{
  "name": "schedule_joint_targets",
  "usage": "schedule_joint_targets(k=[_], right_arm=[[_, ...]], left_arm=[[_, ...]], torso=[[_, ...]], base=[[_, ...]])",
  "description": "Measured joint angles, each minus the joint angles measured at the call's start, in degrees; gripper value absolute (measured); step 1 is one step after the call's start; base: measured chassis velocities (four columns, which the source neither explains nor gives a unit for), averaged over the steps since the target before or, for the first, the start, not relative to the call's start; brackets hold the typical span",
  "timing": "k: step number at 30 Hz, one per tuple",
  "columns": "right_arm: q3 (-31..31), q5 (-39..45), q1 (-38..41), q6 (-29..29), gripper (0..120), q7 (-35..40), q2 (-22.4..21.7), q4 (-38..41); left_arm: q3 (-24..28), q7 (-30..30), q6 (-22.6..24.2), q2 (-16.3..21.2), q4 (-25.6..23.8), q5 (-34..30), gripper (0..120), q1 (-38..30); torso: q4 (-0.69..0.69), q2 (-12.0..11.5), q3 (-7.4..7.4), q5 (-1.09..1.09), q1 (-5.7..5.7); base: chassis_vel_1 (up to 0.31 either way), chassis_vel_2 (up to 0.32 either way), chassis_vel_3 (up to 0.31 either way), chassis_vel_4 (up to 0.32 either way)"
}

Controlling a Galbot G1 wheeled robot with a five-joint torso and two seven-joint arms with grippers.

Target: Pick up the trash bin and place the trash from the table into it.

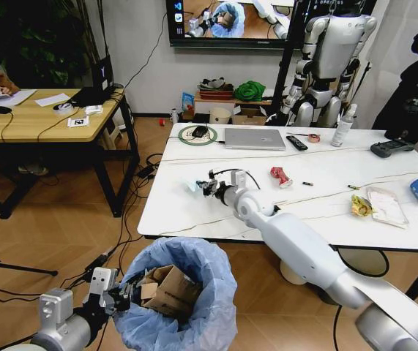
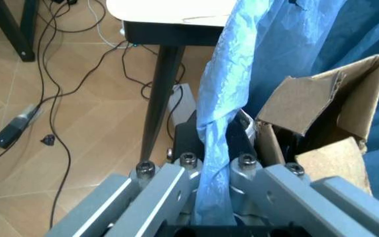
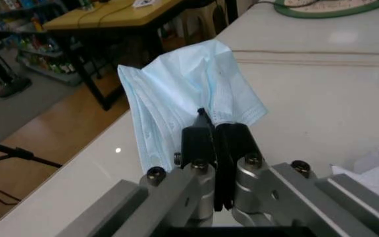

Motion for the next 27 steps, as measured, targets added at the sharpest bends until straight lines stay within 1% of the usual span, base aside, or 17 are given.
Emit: schedule_joint_targets(k=[1, 2, 3, 4, 5, 8, 9, 14, 16, 20, 21, 23, 27], right_arm=[[0.0, 0.5, -0.2, 0.3, 0, -0.2, -1.1, 1.5], [-0.2, 1.6, -0.8, 0.9, 0, -0.5, -3.5, 5.1], [-0.2, 1.6, -0.8, 0.9, 0, -0.5, -3.5, 5.1], [-0.2, 2.2, -1.1, 1.1, 0, -0.7, -4.4, 6.6], [-0.3, 3.2, -1.6, 1.7, 0, -1.0, -6.2, 9.7], [-0.4, 5.2, -3.0, 3.1, 0, -1.8, -9.5, 16.8], [-0.4, 5.2, -3.0, 3.1, 0, -1.8, -9.5, 16.8], [-0.4, 7.7, -5.4, 5.5, 0, -4.3, -13.4, 25.4], [-0.4, 7.8, -5.6, 5.9, 0, -4.8, -13.9, 26.2], [-0.5, 8.1, -6.9, 8.2, 0, -7.5, -16.0, 31.3], [-0.5, 8.1, -6.9, 8.2, 0, -7.5, -16.0, 31.3], [-1.5, 8.4, -6.9, 9.5, 0, -9.1, -16.7, 34.5], [-3.6, 9.2, -6.2, 11.3, 0, -12.5, -18.4, 38.5]], left_arm=[[0.0, 0.0, 0.0, 0.0, 0.0, 0.0, 0, 0.0], [0.0, 0.0, 0.0, 0.0, 0.0, 0.0, 0, 0.0], [0.0, 0.0, 0.0, 0.0, 0.0, 0.0, 0, 0.0], [0.0, 0.0, 0.0, 0.0, 0.0, 0.0, 0, 0.0], [-0.1, 0.0, 0.0, 0.0, 0.0, 0.0, 0, 0.1], [-0.1, 0.0, 0.0, -0.2, 0.0, 0.3, 0, 0.5], [-0.1, 0.0, 0.0, -0.2, 0.0, 0.3, 0, 0.5], [-0.3, 0.0, 0.0, -0.2, 0.0, 0.6, 0, 1.0], [-0.3, 0.0, 0.0, -0.2, 0.0, 0.7, 0, 1.0], [-0.4, 0.0, -0.1, -0.4, 0.0, 0.8, 0, 1.3], [-0.4, 0.0, -0.1, -0.4, 0.0, 0.8, 0, 1.3], [-0.4, 0.0, -0.1, -0.5, 0.0, 1.0, 0, 1.4], [-0.7, 0.0, -0.1, -0.6, 0.0, 1.1, 0, 1.7]], torso=[[-0.02, 0.0, 0.0, -0.01, 0.0], [-0.04, 0.0, 0.0, -0.02, 0.0], [-0.04, 0.0, 0.0, -0.02, 0.0], [-0.04, 0.0, 0.0, -0.02, -0.01], [-0.04, 0.0, -0.01, 0.0, -0.01], [-0.02, 0.0, -0.01, 0.0, -0.01], [-0.02, 0.0, -0.01, 0.0, -0.01], [0.0, 0.0, -0.01, -0.02, -0.01], [-0.01, 0.0, -0.01, -0.02, -0.01], [-0.02, 0.0, -0.01, -0.02, -0.01], [-0.02, 0.0, -0.01, -0.02, -0.01], [-0.01, 0.0, -0.01, -0.01, -0.01], [0.0, 0.0, -0.01, -0.02, -0.01]], base=[[0.0, 0.0, 0.0, 0.0], [0.0, 0.0, 0.0, 0.0], [0.0, 0.0, 0.0, 0.0], [0.0, 0.0, 0.0, 0.0], [0.0, 0.0, 0.0, 0.0], [0.0, 0.0, 0.0, 0.0], [0.0, 0.0, 0.0, 0.0], [0.0, 0.0, 0.0, 0.0], [0.0, 0.0, 0.0, 0.0], [0.0, 0.0, 0.0, 0.0], [0.0, 0.0, 0.0, 0.0], [0.0, 0.0, 0.0, 0.0], [0.0, 0.0, 0.0, 0.0]])
